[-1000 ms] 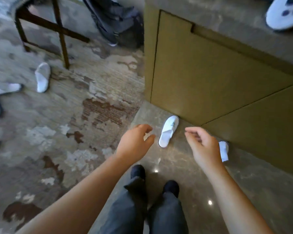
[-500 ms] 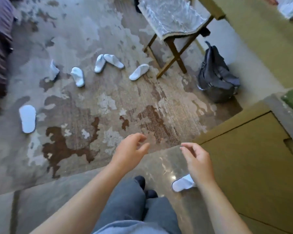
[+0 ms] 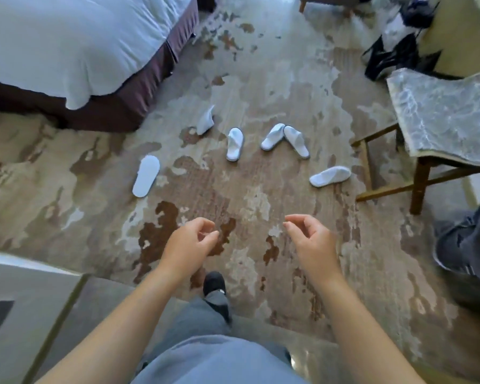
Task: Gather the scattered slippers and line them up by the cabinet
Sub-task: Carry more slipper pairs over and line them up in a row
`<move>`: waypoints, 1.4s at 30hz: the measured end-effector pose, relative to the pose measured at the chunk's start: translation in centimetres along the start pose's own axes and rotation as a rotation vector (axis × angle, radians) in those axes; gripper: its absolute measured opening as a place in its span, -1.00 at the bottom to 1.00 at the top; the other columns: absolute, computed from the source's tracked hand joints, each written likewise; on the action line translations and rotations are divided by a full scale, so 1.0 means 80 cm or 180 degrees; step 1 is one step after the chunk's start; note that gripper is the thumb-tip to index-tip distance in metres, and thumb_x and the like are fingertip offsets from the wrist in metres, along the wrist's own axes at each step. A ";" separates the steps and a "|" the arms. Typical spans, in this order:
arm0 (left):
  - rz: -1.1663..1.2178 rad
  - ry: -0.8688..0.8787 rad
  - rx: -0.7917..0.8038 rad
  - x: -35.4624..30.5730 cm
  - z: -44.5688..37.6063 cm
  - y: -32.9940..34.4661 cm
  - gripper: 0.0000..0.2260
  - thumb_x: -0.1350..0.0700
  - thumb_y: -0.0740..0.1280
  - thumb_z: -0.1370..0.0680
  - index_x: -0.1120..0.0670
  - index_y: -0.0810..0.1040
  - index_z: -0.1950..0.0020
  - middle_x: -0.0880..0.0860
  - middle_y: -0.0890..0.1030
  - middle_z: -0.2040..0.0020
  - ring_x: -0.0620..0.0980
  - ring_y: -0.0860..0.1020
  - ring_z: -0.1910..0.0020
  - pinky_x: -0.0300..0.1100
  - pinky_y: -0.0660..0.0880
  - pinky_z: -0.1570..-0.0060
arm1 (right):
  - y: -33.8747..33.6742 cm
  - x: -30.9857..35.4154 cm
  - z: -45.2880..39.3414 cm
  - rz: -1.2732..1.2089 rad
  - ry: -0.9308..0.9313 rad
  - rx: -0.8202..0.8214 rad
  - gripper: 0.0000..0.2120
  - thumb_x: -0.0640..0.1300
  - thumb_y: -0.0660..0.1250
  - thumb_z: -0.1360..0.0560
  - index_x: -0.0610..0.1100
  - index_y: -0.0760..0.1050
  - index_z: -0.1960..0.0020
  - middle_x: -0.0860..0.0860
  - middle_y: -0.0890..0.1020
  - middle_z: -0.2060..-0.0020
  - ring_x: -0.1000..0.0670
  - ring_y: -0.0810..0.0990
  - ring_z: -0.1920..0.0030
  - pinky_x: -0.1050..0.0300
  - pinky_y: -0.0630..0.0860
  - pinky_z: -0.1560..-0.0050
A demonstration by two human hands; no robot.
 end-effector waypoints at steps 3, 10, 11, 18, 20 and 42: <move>-0.0004 0.0051 -0.0050 -0.015 -0.078 -0.042 -0.80 0.05 0.24 -0.52 0.08 0.50 -0.09 -0.03 0.54 0.07 -0.05 0.51 0.09 -0.20 0.38 0.12 | 0.025 0.010 -0.048 -0.0003 0.0141 0.0122 -0.88 -0.17 0.24 -0.49 0.04 0.48 0.11 0.17 0.57 0.21 0.21 0.52 0.13 0.37 0.39 0.20; 0.0211 0.0069 -0.0373 -0.045 -0.230 -0.105 -0.83 0.07 0.25 -0.51 0.08 0.51 -0.05 -0.07 0.52 0.11 -0.08 0.48 0.13 -0.22 0.34 0.12 | 0.065 0.033 -0.175 -0.0057 0.0406 0.0329 -0.82 -0.20 0.23 -0.50 0.07 0.46 0.15 0.14 0.57 0.18 0.21 0.52 0.12 0.38 0.38 0.22; 0.0233 0.0047 -0.0414 -0.046 -0.254 -0.111 -0.83 0.07 0.25 -0.51 0.08 0.51 -0.05 -0.07 0.52 0.11 -0.09 0.47 0.13 -0.22 0.34 0.12 | 0.073 0.037 -0.202 -0.0037 0.0411 0.0391 -0.83 -0.19 0.22 -0.51 0.07 0.46 0.15 0.14 0.57 0.18 0.22 0.51 0.12 0.39 0.38 0.23; 0.0308 -0.0440 -0.0715 -0.027 -0.405 -0.164 -0.82 0.10 0.25 -0.51 0.11 0.51 -0.08 -0.04 0.51 0.08 -0.07 0.47 0.09 -0.29 0.35 0.16 | 0.152 0.093 -0.427 0.0165 0.0185 0.0867 -0.88 -0.17 0.24 -0.49 0.03 0.49 0.11 0.14 0.59 0.20 0.18 0.54 0.13 0.35 0.41 0.21; 0.0364 -0.0650 -0.0790 -0.014 -0.436 -0.181 -0.81 0.11 0.25 -0.51 0.11 0.50 -0.09 -0.01 0.51 0.06 -0.03 0.48 0.05 -0.22 0.34 0.07 | 0.183 0.122 -0.489 0.0287 0.0046 0.1074 -0.89 -0.17 0.24 -0.48 0.02 0.50 0.11 0.14 0.59 0.23 0.17 0.53 0.18 0.34 0.40 0.23; 0.1036 -0.2448 -0.1161 0.380 -0.795 -0.201 -0.75 0.05 0.25 -0.51 0.07 0.46 -0.17 0.01 0.51 -0.13 -0.07 0.45 -0.03 -0.21 0.33 0.02 | 0.685 0.028 -0.865 0.1631 -0.0232 0.2759 -0.88 -0.14 0.19 -0.51 -0.04 0.47 -0.02 0.15 0.51 0.24 0.17 0.46 0.23 0.38 0.35 0.31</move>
Point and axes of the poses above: each hand's wrist, its own z-axis away from the middle knuckle, its own y-axis out of the palm, x = y × z, the point moved 5 cm from there along -z, towards the middle knuckle
